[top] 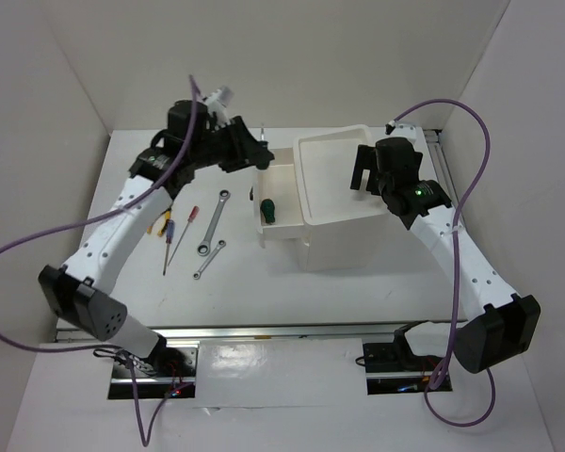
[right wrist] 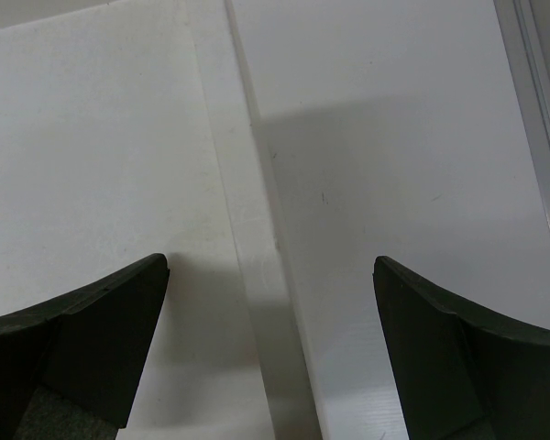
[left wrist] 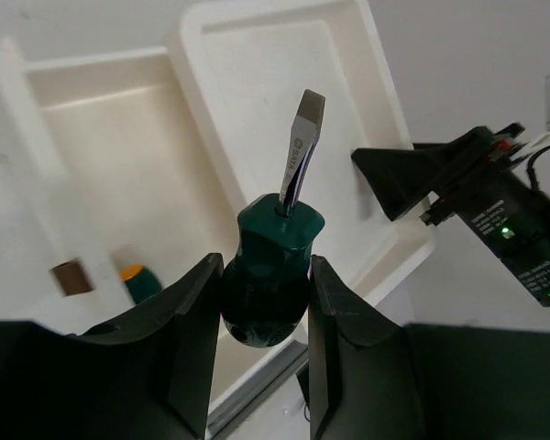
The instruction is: Sort the tools into containers
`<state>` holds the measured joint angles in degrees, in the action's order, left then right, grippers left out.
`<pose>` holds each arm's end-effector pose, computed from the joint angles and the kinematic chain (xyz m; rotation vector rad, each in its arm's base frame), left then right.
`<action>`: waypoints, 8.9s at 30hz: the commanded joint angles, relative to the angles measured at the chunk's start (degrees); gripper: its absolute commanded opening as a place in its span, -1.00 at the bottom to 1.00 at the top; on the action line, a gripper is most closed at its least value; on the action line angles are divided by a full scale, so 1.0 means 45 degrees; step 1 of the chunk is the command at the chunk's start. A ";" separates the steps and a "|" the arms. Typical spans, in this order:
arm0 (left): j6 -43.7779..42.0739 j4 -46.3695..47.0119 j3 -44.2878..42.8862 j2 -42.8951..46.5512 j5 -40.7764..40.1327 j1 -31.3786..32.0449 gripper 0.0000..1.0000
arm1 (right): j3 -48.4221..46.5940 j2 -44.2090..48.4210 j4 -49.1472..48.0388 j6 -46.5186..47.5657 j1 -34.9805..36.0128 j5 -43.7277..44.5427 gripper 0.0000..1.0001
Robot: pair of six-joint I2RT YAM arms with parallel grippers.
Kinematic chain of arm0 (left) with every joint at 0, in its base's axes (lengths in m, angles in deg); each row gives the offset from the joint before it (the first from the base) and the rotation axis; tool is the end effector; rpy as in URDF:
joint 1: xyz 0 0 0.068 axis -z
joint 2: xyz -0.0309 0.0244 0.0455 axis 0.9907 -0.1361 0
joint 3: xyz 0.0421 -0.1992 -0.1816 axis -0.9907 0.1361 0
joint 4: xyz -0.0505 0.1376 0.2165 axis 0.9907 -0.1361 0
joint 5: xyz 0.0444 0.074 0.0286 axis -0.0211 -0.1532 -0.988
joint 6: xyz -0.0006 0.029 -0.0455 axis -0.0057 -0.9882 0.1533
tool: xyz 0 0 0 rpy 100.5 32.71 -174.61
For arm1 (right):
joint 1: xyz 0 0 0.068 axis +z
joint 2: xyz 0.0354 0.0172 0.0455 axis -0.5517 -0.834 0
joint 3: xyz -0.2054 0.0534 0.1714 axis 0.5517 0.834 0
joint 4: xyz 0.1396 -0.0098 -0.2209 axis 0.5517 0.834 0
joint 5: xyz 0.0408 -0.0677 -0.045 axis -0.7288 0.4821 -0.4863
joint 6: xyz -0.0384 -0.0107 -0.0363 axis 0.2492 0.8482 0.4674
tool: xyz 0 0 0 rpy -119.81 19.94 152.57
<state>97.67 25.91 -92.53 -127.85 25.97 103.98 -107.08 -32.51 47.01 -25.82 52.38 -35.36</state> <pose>0.2996 -0.1321 0.4442 -0.1179 2.0141 -1.0428 0.2670 0.0770 0.3658 0.1538 2.0993 -0.0644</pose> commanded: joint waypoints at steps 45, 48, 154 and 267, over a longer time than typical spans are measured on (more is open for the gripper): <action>-0.1807 0.1081 -0.0710 -0.3781 -0.6903 0.3826 -0.68 | 0.0351 -0.0030 0.0666 0.0494 0.0215 0.0473 0.99; -0.1809 0.1218 -0.1162 -0.4466 -0.6666 0.4196 -0.68 | 0.0234 -0.0030 0.0783 0.0182 0.0215 0.0764 0.99; 1.0849 2.3116 1.2604 -0.2848 0.3667 -0.2304 -1.00 | 0.0527 0.0595 0.0530 0.0063 0.0449 0.0590 0.99; 0.1201 0.5068 0.1923 -0.3102 -0.0255 -0.0138 1.00 | 0.0781 0.1026 0.0686 0.0082 0.0567 0.0473 0.99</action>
<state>105.23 48.97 -83.84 -146.56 27.54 103.04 -104.13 -28.55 47.66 -26.04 54.35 -34.11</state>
